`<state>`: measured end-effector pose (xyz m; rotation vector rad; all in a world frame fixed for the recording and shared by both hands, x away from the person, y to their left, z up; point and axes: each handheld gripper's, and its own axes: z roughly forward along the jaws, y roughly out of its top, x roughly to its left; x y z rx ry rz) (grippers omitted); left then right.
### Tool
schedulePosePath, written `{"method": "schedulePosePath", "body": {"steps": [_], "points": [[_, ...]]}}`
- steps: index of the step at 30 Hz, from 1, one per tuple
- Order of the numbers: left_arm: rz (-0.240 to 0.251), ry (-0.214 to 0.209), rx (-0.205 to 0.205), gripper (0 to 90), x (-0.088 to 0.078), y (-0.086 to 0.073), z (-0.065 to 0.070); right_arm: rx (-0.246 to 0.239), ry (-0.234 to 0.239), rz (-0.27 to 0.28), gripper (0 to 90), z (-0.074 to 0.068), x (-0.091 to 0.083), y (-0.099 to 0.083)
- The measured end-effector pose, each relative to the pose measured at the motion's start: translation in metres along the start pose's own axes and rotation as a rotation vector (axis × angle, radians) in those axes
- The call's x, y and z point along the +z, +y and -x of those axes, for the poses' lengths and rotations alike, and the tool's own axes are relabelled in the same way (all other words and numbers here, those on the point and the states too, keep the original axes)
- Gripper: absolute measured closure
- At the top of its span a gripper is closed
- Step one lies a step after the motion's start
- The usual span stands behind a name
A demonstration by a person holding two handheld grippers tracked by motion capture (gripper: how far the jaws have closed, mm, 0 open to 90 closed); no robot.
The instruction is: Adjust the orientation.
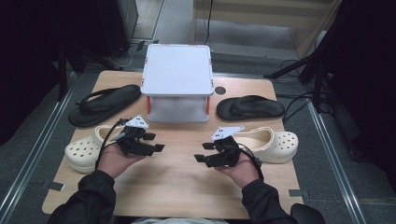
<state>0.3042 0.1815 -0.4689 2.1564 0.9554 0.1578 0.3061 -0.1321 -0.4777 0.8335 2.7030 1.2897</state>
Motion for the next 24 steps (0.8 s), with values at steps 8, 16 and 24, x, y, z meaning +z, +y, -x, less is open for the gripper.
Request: {"method": "schedulePosePath", "body": {"steps": [8,16,24], "points": [[-0.001,-0.003,-0.004,39.3,-0.004,0.001,-0.002,-0.038,-0.060,0.026,44.7,0.006,-0.007,-0.002],[0.001,0.001,-0.047,43.2,-0.016,0.001,-0.011,-0.041,-0.071,0.039,45.4,0.008,-0.010,-0.003],[-0.030,0.014,-0.040,44.6,-0.022,0.003,-0.011,-0.037,-0.082,0.035,47.0,0.010,-0.011,-0.002]]}}
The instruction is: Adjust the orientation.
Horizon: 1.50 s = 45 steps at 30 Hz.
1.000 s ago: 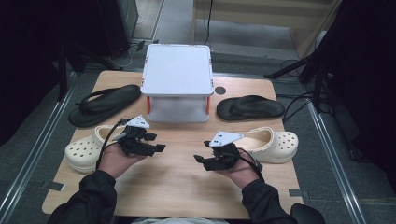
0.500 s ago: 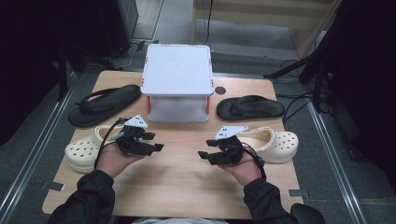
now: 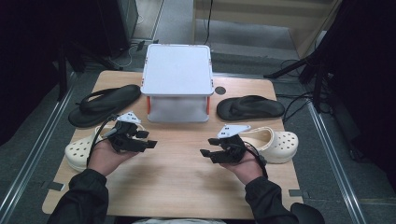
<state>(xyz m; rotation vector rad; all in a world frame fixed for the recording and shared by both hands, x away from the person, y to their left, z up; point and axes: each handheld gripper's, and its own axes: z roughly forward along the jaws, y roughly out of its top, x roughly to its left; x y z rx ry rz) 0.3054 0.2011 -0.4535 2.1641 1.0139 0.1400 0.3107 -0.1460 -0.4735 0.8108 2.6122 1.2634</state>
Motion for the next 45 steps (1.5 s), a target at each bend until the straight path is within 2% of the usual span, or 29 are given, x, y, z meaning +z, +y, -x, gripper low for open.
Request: {"method": "schedulePosePath", "body": {"steps": [1,4,7,11,16,21,23,30,34,39,43,45], "points": [[-0.002,0.005,0.004,44.7,-0.001,0.000,0.000,-0.002,0.000,-0.005,50.1,0.000,0.000,0.000],[-0.004,0.017,0.006,45.1,-0.004,0.000,-0.002,-0.017,-0.007,-0.022,50.5,0.000,0.001,-0.001],[0.002,0.030,-0.009,45.1,-0.012,-0.002,-0.005,-0.019,-0.009,-0.017,50.4,-0.001,0.001,0.000],[0.000,0.046,-0.022,45.1,-0.021,-0.004,-0.009,-0.055,-0.011,-0.015,51.5,-0.001,0.003,0.000],[0.000,0.071,-0.023,45.5,-0.029,-0.007,-0.011,-0.047,0.000,-0.028,53.7,-0.001,0.006,0.001],[-0.009,0.082,-0.050,45.7,-0.040,-0.011,-0.020,-0.039,0.017,-0.025,54.5,-0.001,0.007,0.004],[-0.004,0.095,-0.065,45.7,-0.044,-0.014,-0.023,-0.042,0.027,-0.021,53.2,-0.002,0.007,0.006],[0.007,0.114,-0.101,44.1,-0.057,-0.018,-0.035,-0.024,0.061,-0.001,39.0,-0.002,0.009,0.008],[0.004,0.136,-0.105,43.1,-0.061,-0.019,-0.040,-0.021,0.069,-0.002,37.6,-0.003,0.010,0.009],[0.013,0.165,-0.130,43.2,-0.070,-0.021,-0.053,-0.014,0.069,-0.005,34.2,-0.004,0.010,0.008],[0.003,0.203,-0.135,45.0,-0.073,-0.023,-0.063,-0.028,0.066,-0.011,36.0,-0.005,0.010,0.007],[0.004,0.204,-0.143,45.5,-0.074,-0.024,-0.069,-0.030,0.064,-0.023,36.0,-0.005,0.010,0.006]]}}
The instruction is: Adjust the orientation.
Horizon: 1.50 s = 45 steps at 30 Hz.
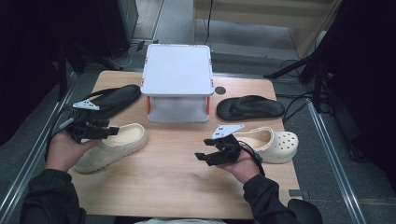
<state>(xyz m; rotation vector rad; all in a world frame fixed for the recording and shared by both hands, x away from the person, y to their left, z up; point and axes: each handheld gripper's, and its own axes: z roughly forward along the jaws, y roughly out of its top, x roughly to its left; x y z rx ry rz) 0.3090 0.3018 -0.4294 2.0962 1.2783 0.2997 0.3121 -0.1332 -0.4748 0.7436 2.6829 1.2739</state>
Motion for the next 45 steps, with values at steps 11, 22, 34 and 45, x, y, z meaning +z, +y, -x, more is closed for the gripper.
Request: {"method": "schedulePosePath", "body": {"steps": [11,22,34,45], "points": [[-0.001,0.044,-0.057,46.7,0.005,-0.011,-0.030,0.007,-0.017,-0.018,37.1,0.001,0.000,-0.003],[-0.050,0.056,-0.086,50.6,0.026,-0.021,-0.041,0.003,-0.018,-0.031,37.6,0.000,0.002,-0.003],[-0.076,0.058,-0.098,59.1,0.034,-0.022,-0.042,-0.010,-0.018,-0.043,37.6,-0.001,0.004,-0.004],[-0.092,0.050,-0.102,65.5,0.035,-0.019,-0.043,-0.021,-0.022,-0.056,37.5,-0.004,0.007,-0.004]]}}
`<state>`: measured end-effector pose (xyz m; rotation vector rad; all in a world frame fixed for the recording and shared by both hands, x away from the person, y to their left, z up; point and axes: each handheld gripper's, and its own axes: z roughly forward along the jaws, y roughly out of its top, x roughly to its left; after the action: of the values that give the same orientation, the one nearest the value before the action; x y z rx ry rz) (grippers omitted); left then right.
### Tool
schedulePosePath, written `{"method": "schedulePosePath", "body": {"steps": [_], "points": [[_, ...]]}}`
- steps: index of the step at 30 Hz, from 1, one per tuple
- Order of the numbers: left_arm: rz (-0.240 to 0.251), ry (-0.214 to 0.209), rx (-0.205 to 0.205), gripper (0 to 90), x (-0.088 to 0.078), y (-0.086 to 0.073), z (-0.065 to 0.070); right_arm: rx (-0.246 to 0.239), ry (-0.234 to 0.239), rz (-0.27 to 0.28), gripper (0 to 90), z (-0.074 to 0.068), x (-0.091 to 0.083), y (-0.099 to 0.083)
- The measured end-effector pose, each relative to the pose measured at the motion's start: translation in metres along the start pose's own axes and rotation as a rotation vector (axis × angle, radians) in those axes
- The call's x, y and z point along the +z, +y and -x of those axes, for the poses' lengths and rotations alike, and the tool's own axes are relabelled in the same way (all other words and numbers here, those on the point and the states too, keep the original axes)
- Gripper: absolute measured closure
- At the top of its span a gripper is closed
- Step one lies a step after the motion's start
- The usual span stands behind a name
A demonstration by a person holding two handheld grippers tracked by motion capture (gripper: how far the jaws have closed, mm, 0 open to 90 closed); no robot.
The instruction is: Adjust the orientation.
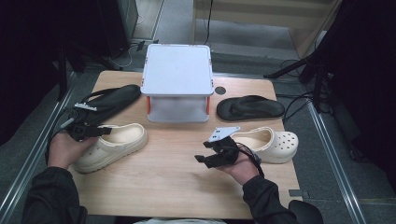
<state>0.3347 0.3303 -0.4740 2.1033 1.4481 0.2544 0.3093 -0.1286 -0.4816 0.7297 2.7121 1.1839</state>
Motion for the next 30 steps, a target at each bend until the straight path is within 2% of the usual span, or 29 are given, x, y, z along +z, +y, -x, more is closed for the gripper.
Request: {"method": "schedulePosePath", "body": {"steps": [9,11,19,24,30], "points": [[-0.006,0.015,0.012,73.3,-0.003,0.002,0.001,-0.001,-0.004,0.001,37.5,0.001,0.000,0.000],[-0.009,0.029,0.004,75.3,-0.005,0.003,0.000,-0.001,-0.005,0.000,37.5,0.001,0.000,0.000],[0.000,0.024,-0.010,76.7,-0.013,0.001,-0.004,0.001,-0.008,0.002,37.8,0.001,-0.001,0.000],[0.012,0.017,-0.020,77.6,-0.026,-0.001,-0.007,0.012,-0.010,0.007,38.6,0.003,-0.002,0.000],[0.043,-0.010,-0.012,77.6,-0.041,0.005,0.003,0.031,-0.009,0.030,39.0,0.003,-0.004,0.000]]}}
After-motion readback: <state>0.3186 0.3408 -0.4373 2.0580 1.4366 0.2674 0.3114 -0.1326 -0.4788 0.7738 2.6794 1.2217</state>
